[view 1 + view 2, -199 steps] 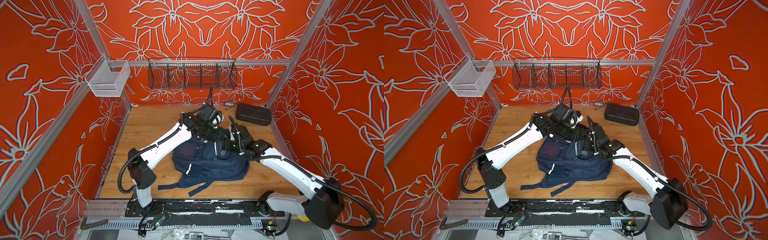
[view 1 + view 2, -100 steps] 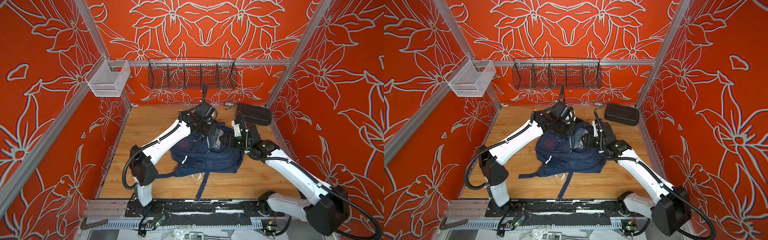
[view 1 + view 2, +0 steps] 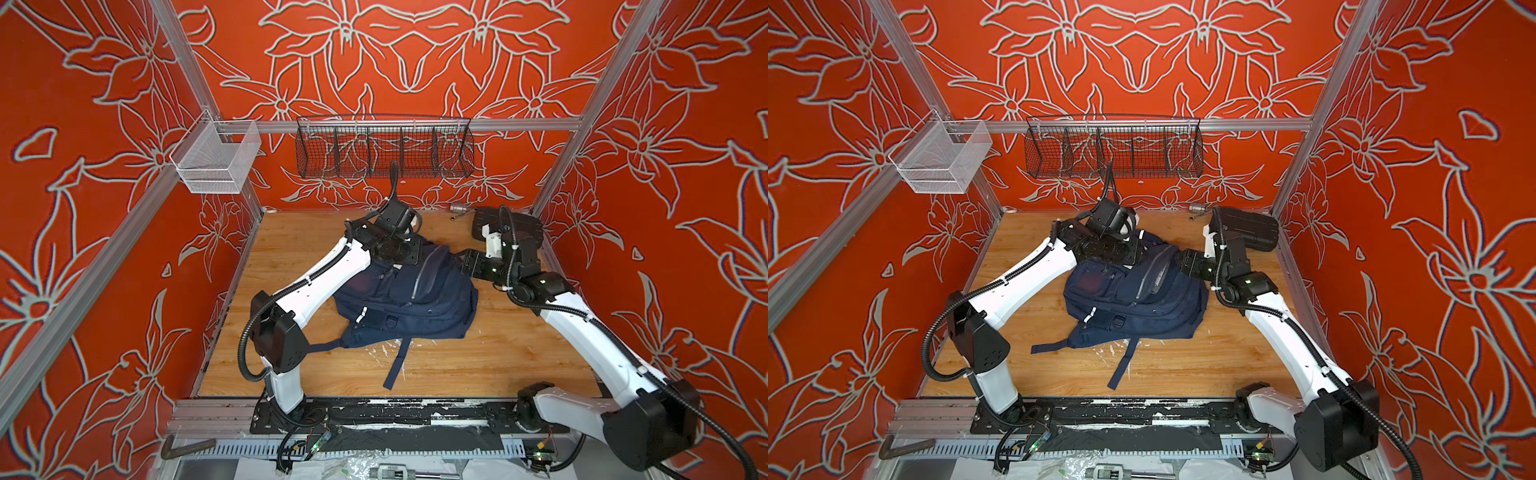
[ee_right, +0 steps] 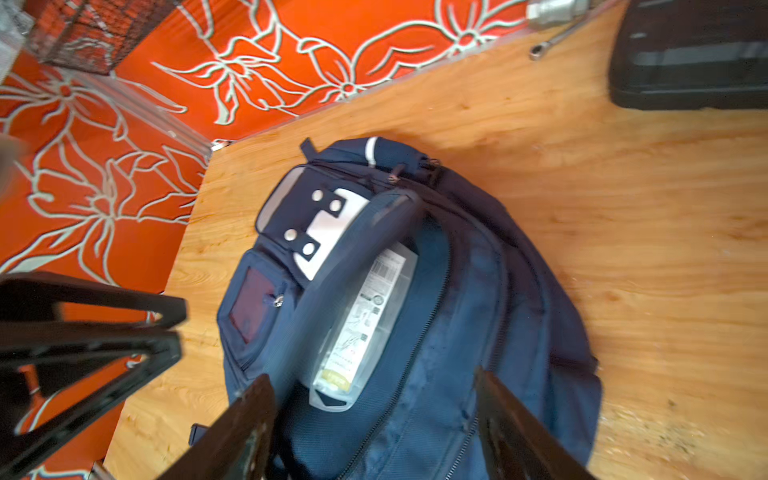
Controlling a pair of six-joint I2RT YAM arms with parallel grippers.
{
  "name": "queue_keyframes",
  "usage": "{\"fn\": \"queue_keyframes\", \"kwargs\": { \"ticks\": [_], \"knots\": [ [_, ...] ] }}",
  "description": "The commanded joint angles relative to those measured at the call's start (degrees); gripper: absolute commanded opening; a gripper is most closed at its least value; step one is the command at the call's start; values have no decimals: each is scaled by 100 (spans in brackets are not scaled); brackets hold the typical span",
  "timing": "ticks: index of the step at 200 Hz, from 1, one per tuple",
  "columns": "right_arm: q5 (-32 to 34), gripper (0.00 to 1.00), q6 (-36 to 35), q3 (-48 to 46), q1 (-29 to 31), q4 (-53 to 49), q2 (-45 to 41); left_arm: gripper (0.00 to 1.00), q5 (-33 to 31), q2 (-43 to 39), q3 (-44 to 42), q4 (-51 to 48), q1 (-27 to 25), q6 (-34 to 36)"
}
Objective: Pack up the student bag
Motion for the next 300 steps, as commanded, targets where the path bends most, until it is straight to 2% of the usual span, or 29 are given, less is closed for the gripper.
{"fn": "queue_keyframes", "kwargs": {
  "ticks": [1,25,42,64,79,98,116,141,162,193,249,300],
  "knots": [
    [-113,76,-131,69,-85,-326,-83,58,15,80,424,-252,-125,1193],
    [-189,74,-181,-25,-85,-477,-116,57,-240,-260,-28,-87,-98,2700],
    [-313,71,14,-208,-85,-488,-74,54,-281,-556,-788,182,-99,3879],
    [-841,66,328,-408,-69,-249,93,47,-413,-841,-1793,640,-103,5131],
    [-1154,63,536,-513,-27,48,192,41,-510,-1007,-2449,1099,-107,5789],
    [-1486,62,652,-577,80,448,335,40,-497,-1206,-3270,1894,-98,6514],
    [-1615,61,624,-455,144,330,606,38,-494,-1310,-3937,2651,-104,7241],
    [-1522,57,586,-326,145,90,901,37,-401,-1372,-4505,3360,-39,7770],
    [-1399,49,524,-139,114,-194,1150,37,-310,-1432,-4796,3808,39,7953],
    [-1180,39,300,204,55,-747,1480,36,60,-1724,-4972,3936,146,8039],
    [-1226,16,-153,567,-133,-960,2083,38,438,-2244,-5530,3999,167,8363],
    [-1302,11,-669,1159,-226,-1361,2595,38,551,-2087,-5655,4318,168,8777]
  ]
}}
